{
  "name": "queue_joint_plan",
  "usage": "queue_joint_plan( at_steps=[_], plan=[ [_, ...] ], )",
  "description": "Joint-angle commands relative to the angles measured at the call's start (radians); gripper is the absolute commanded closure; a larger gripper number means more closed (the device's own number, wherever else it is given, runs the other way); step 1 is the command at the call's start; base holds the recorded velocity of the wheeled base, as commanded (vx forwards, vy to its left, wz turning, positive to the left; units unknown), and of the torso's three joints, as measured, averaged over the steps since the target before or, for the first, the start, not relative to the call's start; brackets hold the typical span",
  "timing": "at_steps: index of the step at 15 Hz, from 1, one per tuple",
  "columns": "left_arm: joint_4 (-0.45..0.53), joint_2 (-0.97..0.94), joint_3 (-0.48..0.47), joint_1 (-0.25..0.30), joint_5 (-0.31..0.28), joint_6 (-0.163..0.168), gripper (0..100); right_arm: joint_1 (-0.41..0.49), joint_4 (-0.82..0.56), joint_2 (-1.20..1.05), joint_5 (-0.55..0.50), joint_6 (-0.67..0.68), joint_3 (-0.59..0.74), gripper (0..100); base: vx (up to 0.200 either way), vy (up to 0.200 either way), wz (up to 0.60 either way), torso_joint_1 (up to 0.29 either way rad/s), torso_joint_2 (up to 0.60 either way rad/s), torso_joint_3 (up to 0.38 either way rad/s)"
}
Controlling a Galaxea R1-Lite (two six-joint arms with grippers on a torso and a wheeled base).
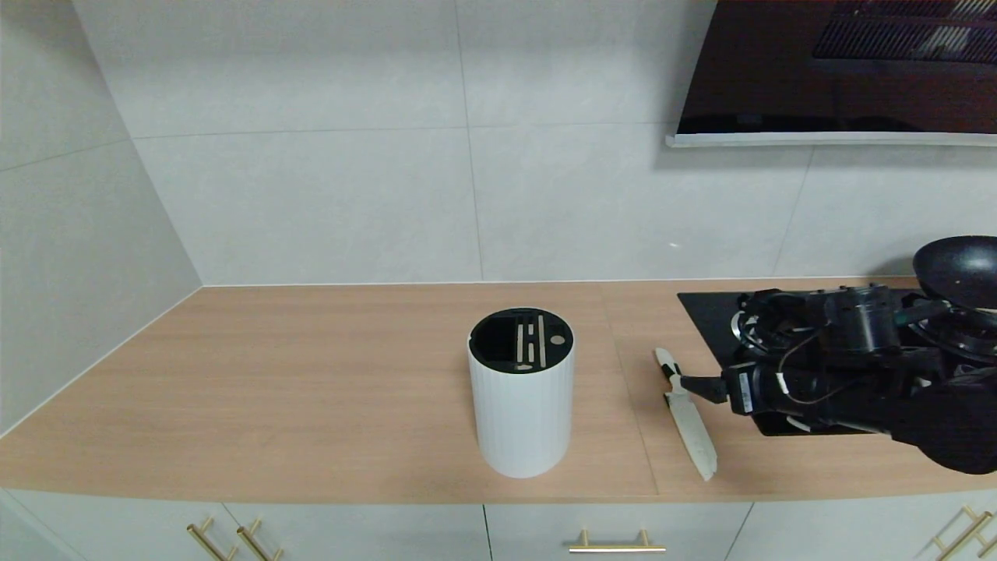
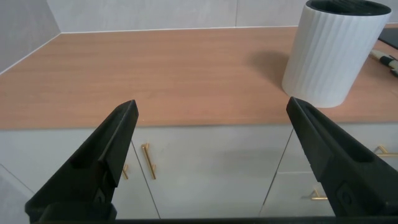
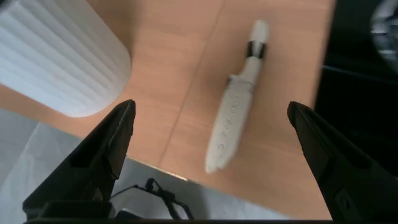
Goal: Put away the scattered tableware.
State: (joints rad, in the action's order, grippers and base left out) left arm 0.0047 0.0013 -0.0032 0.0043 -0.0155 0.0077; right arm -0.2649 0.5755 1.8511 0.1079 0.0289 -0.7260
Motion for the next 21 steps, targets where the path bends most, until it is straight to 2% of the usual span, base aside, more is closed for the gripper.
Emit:
queue_joint_plan(
  at_steps=[1, 4, 8, 21],
  plan=[
    [0.0, 0.0, 0.0, 0.0, 0.0, 0.0, 0, -0.014, 0.049, 0.178, -0.019, 0.0, -0.043, 0, 0.0, 0.0, 0.0, 0.0, 0.0, 0.0],
    [0.0, 0.0, 0.0, 0.0, 0.0, 0.0, 0, -0.01, 0.132, 0.352, -0.071, 0.0, -0.141, 0, 0.0, 0.0, 0.0, 0.0, 0.0, 0.0],
    [0.0, 0.0, 0.0, 0.0, 0.0, 0.0, 0, -0.007, 0.196, 0.441, -0.106, 0.0, -0.159, 0, 0.0, 0.0, 0.0, 0.0, 0.0, 0.0],
    [0.0, 0.0, 0.0, 0.0, 0.0, 0.0, 0, 0.016, 0.199, 0.557, -0.169, 0.005, -0.273, 0, 0.0, 0.0, 0.0, 0.0, 0.0, 0.0]
  ],
)
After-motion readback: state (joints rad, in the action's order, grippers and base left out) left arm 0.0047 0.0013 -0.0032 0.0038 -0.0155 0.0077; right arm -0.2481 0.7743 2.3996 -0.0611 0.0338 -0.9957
